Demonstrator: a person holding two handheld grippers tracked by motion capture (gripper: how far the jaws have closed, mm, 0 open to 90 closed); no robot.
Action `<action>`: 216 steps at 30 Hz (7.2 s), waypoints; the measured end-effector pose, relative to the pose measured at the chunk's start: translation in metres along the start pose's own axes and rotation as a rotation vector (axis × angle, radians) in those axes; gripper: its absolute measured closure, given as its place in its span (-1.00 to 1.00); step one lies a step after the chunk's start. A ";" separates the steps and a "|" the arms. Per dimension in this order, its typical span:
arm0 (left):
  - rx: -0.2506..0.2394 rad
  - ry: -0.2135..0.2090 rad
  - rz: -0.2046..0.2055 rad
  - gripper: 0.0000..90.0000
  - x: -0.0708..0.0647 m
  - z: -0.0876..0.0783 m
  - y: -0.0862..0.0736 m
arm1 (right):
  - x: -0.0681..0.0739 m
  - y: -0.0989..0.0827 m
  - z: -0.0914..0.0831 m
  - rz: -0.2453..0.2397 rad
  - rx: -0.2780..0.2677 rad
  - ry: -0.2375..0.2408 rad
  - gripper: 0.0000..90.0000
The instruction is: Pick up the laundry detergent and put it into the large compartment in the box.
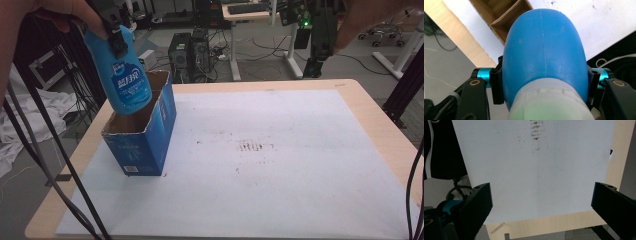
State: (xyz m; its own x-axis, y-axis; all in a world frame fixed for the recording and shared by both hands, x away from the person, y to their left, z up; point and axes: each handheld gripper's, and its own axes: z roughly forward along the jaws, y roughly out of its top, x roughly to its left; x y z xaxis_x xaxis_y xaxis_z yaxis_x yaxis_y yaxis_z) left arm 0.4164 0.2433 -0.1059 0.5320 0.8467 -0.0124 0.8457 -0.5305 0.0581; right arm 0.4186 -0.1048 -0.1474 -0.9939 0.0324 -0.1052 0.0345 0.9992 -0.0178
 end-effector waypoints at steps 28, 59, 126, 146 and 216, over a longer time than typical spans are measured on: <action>0.071 -0.040 -0.121 -0.16 0.024 0.074 0.005 | -0.001 -0.003 0.005 0.009 -0.006 0.004 -0.94; 0.103 -0.002 0.163 -0.16 0.016 0.165 0.004 | -0.004 -0.002 0.013 0.002 -0.005 0.011 -0.94; 0.053 0.000 0.274 -0.69 0.000 0.119 -0.005 | -0.007 -0.005 0.017 0.016 -0.014 0.021 -0.94; 0.047 -0.004 0.572 -0.90 -0.066 0.085 0.006 | -0.004 0.000 0.018 0.004 -0.005 0.027 -0.94; 0.061 -0.069 0.970 -0.96 -0.140 0.152 0.016 | 0.008 -0.002 0.021 0.006 -0.010 0.035 -0.94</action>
State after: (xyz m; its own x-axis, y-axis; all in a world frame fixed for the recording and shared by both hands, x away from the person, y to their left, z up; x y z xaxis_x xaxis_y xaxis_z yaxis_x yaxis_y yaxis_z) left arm 0.3622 0.1100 -0.2546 0.9983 0.0377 -0.0445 0.0387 -0.9990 0.0224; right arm 0.4125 -0.1065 -0.1690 -0.9967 0.0388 -0.0708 0.0395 0.9992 -0.0075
